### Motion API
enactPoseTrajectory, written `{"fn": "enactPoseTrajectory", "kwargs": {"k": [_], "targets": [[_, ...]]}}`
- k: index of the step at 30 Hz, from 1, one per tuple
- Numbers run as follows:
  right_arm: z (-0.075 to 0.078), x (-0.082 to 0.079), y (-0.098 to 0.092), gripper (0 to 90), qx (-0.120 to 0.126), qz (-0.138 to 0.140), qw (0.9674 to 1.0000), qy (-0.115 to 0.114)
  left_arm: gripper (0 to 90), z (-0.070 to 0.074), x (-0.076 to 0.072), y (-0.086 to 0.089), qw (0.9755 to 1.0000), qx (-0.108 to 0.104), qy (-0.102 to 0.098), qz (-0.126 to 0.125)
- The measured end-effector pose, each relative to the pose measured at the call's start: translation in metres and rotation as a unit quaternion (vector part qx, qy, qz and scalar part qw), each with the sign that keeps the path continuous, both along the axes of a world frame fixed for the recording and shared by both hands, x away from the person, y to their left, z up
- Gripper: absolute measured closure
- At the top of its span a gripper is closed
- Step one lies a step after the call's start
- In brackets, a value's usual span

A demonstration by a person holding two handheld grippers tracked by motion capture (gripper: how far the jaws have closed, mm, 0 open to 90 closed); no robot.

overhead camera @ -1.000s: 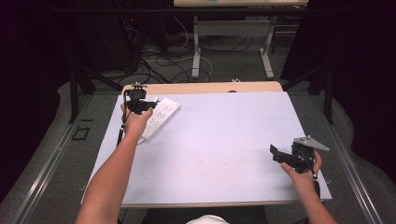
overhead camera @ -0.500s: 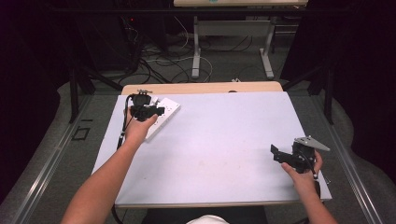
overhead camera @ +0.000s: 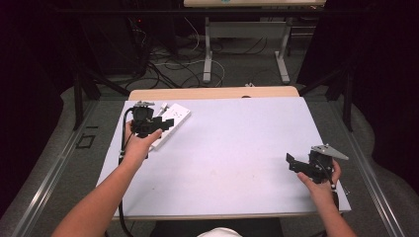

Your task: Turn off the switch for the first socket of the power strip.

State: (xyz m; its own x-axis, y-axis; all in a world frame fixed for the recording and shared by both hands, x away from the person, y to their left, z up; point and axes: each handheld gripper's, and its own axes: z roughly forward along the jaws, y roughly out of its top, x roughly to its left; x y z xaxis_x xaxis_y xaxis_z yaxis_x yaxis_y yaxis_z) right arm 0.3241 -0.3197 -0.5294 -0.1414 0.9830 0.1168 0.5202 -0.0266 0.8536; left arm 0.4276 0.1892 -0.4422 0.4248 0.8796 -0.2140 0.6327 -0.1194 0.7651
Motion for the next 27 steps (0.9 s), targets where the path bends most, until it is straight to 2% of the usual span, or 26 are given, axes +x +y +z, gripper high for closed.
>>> {"fn": "enactPoseTrajectory", "kwargs": {"k": [6, 12, 15, 18, 22, 27], "targets": [[0.0, 0.0, 0.001, 7.2, 0.002, 0.001, 1.0, -0.006, 41.1, 0.004, -0.016, 0.002, 0.9996, -0.018, -0.021, -0.011], [0.0, 0.0, 0.001, 7.2, 0.001, 0.0, 1.0, -0.003, 37.9, 0.003, -0.029, 0.004, 0.9989, -0.03, -0.028, -0.022], [-0.001, 0.0, 0.0, 7.2, -0.002, 0.002, 1.0, -0.006, 36.2, 0.002, -0.036, 0.009, 0.9988, -0.025, -0.034, -0.023], [0.0, 0.0, -0.001, 7.2, -0.002, 0.001, 1.0, -0.006, 34.8, 0.003, -0.043, 0.014, 0.9985, -0.008, -0.046, -0.028], [0.0, -0.001, -0.001, 7.2, -0.002, 0.0, 1.0, -0.003, 33.4, 0.0, -0.054, 0.02, 0.9985, -0.02, -0.048, -0.018], [0.0, -0.001, 0.0, 7.2, -0.002, 0.0, 1.0, -0.003, 27.5, -0.009, -0.068, 0.027, 0.9985, -0.02, -0.05, -0.006]]}}
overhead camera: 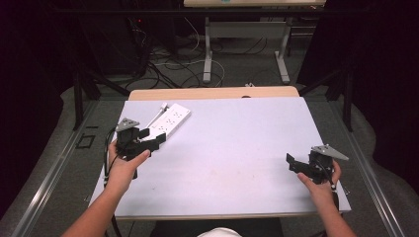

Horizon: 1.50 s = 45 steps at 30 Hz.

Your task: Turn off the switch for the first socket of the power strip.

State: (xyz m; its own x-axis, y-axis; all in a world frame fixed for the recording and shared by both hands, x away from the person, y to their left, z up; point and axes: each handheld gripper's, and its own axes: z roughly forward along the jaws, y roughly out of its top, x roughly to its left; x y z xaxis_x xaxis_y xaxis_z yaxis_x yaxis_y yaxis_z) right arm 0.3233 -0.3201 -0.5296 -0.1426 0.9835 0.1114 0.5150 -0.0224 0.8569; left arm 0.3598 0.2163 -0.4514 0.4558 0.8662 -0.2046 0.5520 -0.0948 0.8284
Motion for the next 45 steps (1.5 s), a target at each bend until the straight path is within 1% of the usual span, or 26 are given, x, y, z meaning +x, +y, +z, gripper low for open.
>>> {"fn": "enactPoseTrajectory", "kwargs": {"k": [3, 6, 10, 14, 15, 18, 19, 20, 22, 23, 24, 26, 28, 30, 32, 34, 36, 40, 44, 45], "targets": [[0.0, 0.0, 0.0, 7.2, 0.004, -0.002, 1.0, 0.001, 22.6, -0.008, -0.007, 0.005, 1.0, 0.002, 0.002, 0.004], [-0.001, 0.0, 0.0, 7.2, 0.004, -0.003, 1.0, 0.0, 17.7, -0.015, -0.014, 0.011, 1.0, -0.002, 0.005, 0.006], [-0.001, 0.0, 0.0, 7.2, 0.004, -0.003, 1.0, 0.0, 15.5, -0.026, -0.022, 0.017, 0.9999, -0.002, 0.007, 0.011], [-0.001, 0.001, 0.0, 7.2, 0.0, 0.001, 1.0, -0.002, 8.3, -0.038, -0.027, 0.022, 0.9998, 0.006, 0.014, 0.011], [-0.001, 0.001, 0.0, 7.2, -0.001, 0.002, 1.0, -0.001, 7.0, -0.041, -0.028, 0.022, 0.9998, 0.006, 0.012, 0.013], [-0.001, 0.0, 0.001, 7.2, 0.003, -0.003, 1.0, 0.001, 1.4, -0.049, -0.03, 0.024, 0.9998, 0.008, 0.016, 0.012], [-0.002, 0.001, 0.002, 7.2, 0.01, -0.006, 0.9999, 0.0, 0.5, -0.051, -0.03, 0.025, 0.9997, 0.009, 0.017, 0.013], [-0.002, 0.001, 0.001, 7.2, 0.005, -0.004, 1.0, -0.003, 0.3, -0.053, -0.031, 0.025, 0.9998, 0.009, 0.015, 0.014], [-0.002, 0.001, 0.001, 7.2, 0.006, -0.005, 1.0, -0.003, 0.3, -0.056, -0.032, 0.025, 0.9997, 0.011, 0.013, 0.015], [-0.001, 0.0, 0.001, 7.2, 0.003, -0.003, 1.0, 0.002, 0.3, -0.058, -0.032, 0.025, 0.9997, 0.011, 0.012, 0.017], [-0.001, 0.0, 0.001, 7.2, 0.002, -0.002, 1.0, 0.002, 0.3, -0.059, -0.032, 0.026, 0.9997, 0.013, 0.013, 0.015], [-0.001, 0.0, 0.001, 7.2, 0.002, -0.002, 1.0, 0.001, 0.3, -0.063, -0.032, 0.026, 0.9997, 0.011, 0.013, 0.019], [-0.001, 0.0, 0.0, 7.2, 0.001, -0.001, 1.0, 0.001, 0.2, -0.065, -0.033, 0.028, 0.9996, 0.015, 0.017, 0.019], [-0.001, 0.0, 0.0, 7.2, 0.001, 0.0, 1.0, 0.001, 0.2, -0.069, -0.033, 0.029, 0.9995, 0.011, 0.018, 0.024], [-0.001, 0.0, 0.0, 7.2, 0.002, 0.0, 1.0, 0.001, 0.2, -0.071, -0.033, 0.031, 0.9992, 0.018, 0.022, 0.028], [-0.001, 0.0, 0.0, 7.2, 0.001, 0.001, 1.0, 0.001, 0.2, -0.074, -0.033, 0.032, 0.9991, 0.017, 0.023, 0.032], [-0.001, 0.0, -0.001, 7.2, -0.002, 0.002, 1.0, -0.001, 0.2, -0.075, -0.034, 0.034, 0.999, 0.018, 0.026, 0.032], [-0.001, 0.0, -0.001, 7.2, -0.001, 0.002, 1.0, -0.002, 0.2, -0.076, -0.033, 0.035, 0.9989, 0.018, 0.028, 0.034], [0.0, 0.0, -0.001, 7.2, -0.006, 0.006, 1.0, 0.0, 0.2, -0.078, -0.032, 0.035, 0.9987, 0.024, 0.028, 0.036], [0.0, 0.0, 0.0, 7.2, -0.005, 0.005, 1.0, -0.004, 0.2, -0.078, -0.032, 0.035, 0.9987, 0.023, 0.029, 0.037]]}}
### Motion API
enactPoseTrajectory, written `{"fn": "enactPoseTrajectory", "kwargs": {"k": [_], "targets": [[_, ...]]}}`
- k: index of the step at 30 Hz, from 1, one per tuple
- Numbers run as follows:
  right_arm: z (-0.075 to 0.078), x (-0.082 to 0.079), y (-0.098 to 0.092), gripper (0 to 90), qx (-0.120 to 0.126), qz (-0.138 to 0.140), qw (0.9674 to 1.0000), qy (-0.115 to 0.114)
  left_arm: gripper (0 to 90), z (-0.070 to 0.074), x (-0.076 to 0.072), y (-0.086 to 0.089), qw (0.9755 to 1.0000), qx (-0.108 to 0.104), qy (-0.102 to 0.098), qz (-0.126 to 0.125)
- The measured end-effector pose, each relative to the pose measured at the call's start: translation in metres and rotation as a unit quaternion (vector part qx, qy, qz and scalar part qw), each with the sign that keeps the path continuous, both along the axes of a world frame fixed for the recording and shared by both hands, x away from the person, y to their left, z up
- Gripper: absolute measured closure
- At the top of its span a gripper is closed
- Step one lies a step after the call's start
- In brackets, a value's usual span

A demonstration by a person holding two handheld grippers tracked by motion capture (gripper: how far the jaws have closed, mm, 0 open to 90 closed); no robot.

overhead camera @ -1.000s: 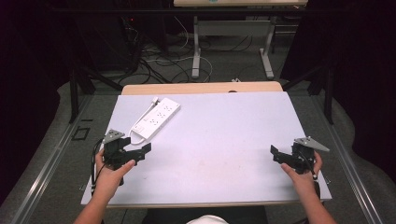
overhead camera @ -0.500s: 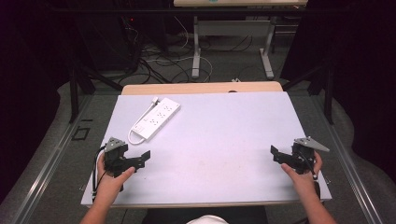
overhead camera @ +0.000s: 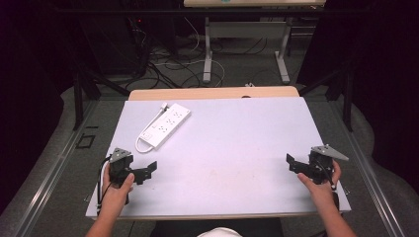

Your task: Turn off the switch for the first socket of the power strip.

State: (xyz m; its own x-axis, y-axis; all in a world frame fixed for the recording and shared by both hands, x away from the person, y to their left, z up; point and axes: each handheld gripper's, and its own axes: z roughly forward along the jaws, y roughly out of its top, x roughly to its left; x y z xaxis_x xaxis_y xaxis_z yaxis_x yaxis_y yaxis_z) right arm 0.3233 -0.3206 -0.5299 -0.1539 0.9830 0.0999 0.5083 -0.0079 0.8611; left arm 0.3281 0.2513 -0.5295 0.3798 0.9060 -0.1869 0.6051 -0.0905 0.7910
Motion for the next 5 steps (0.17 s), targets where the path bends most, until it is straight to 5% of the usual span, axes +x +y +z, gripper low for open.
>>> {"fn": "enactPoseTrajectory", "kwargs": {"k": [5], "targets": [[0.0001, 0.0001, 0.0001, 7.2, 0.004, 0.0, 1.0, -0.001, 0.2, -0.0011, 0.0007, 0.0014, 1.0, -0.001, 0.0, 0.002]]}}
